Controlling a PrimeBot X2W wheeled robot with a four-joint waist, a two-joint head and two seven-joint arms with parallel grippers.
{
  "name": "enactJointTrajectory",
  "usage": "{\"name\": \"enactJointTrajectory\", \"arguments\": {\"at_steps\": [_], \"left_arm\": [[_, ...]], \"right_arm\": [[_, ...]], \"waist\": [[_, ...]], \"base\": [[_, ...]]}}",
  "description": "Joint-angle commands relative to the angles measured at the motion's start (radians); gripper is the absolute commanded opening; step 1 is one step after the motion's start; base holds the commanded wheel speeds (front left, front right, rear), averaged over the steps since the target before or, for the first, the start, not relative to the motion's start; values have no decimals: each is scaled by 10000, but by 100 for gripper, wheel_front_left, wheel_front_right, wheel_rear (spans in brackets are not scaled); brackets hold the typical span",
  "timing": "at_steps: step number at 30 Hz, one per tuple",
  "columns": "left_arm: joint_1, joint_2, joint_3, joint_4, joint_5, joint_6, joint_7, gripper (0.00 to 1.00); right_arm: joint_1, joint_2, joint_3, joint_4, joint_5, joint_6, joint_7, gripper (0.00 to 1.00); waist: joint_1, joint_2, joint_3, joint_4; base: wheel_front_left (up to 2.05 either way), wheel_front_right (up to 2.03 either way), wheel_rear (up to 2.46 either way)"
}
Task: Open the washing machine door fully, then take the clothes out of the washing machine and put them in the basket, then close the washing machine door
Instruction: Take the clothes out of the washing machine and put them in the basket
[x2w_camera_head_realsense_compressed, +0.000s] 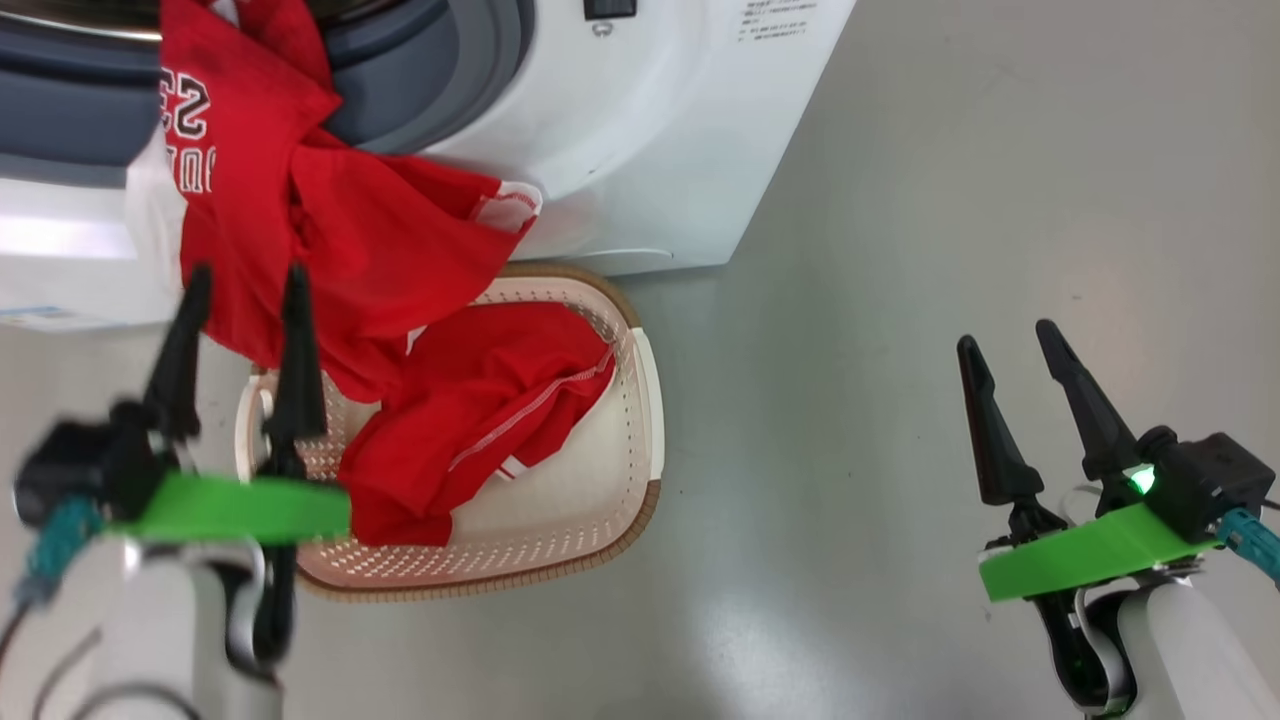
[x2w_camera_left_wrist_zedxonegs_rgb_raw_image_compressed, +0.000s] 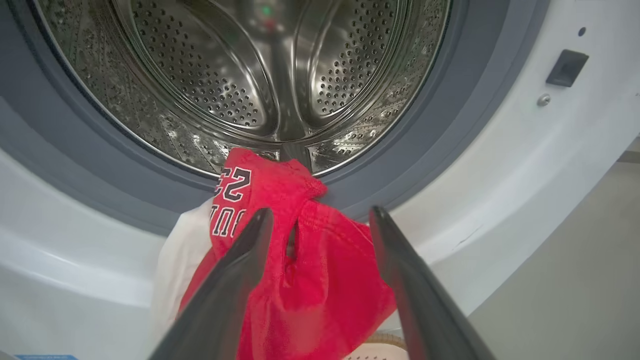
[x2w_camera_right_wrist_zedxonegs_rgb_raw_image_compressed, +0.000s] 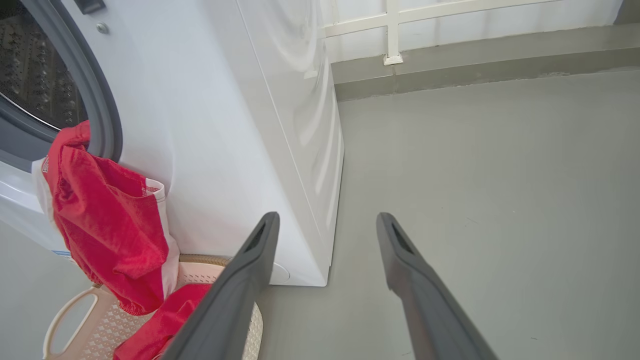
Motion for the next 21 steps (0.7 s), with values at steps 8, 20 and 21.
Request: {"name": "enactJointTrajectory", "arguments": {"at_steps": [8,20,21], "left_arm": [[-2552,897,93,2385,289,15,-48,100],[-4718,1369,114,5379,795,15,-48,100],[-4789,1381,132,5487,833,15,-48,100]], "right_arm": [[-406,99,301,-260,-27,73,-63,100],[-686,280,362,-283,14,73,-63,100],[-696,292,366,-285,13,73,-63,100]], "waist": [[0,-1,486,-256],[0,-1,906,-729],[0,-1,918,-755]], "base": [[0,0,0],[0,0,0],[0,0,0]]}}
